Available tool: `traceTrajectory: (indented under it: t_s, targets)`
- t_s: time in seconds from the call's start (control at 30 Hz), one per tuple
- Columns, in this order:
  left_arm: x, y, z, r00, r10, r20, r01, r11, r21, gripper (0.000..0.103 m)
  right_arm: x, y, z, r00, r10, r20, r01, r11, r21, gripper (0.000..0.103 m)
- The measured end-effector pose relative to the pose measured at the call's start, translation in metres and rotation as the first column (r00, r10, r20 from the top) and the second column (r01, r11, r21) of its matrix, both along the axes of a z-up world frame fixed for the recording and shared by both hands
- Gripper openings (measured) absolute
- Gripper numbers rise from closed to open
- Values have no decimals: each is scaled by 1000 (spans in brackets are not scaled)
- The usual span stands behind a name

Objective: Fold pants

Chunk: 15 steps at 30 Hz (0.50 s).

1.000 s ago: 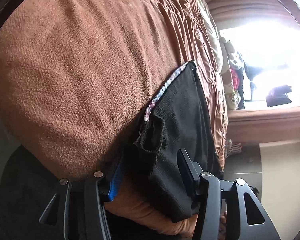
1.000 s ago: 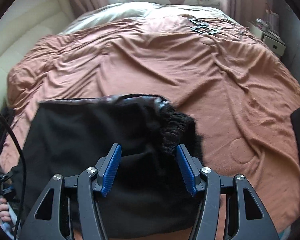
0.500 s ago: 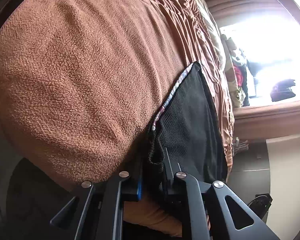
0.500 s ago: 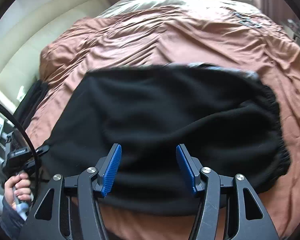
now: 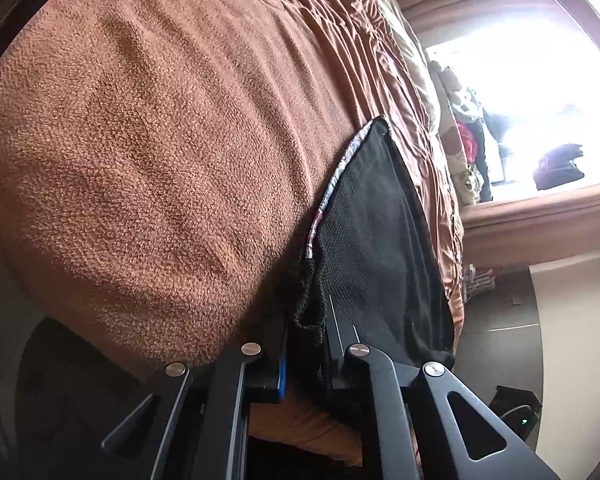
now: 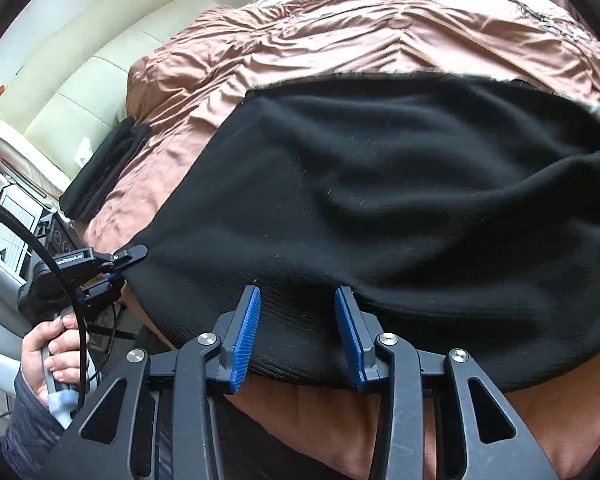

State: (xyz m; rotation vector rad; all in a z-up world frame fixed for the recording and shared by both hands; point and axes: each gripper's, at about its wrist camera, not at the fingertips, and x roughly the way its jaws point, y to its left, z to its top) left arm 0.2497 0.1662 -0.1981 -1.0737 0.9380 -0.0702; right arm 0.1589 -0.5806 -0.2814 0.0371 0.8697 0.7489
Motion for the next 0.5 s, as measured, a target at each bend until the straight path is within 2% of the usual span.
traceTrajectory:
  t_s: [0.13,0.2,0.27,0.4,0.5]
  targets:
    - [-1,-2,3,1000,-6,13,6,1000,7,13,0,9,-22,999,2,-40,-5,998,-63,20]
    - [-2,-3,4,1000,-9,23,9,1000,7,13,-3,7,-27,999,6,-43,-9,997,-82,20]
    - [-3,-3,5,1000,-8,28,8,1000,2,13,-6,3,-27,999,9,-42,-13,996,-85,19]
    - [-9,0,2,999,0,33,1,1000,-27,13,-12,-4,-24,997,8,-78,-15,995,-101,9]
    - [-12,1,2,999,4,37,-2,999,-43,13,-15,-5,-7,999,5,-46,-9,996,-88,8]
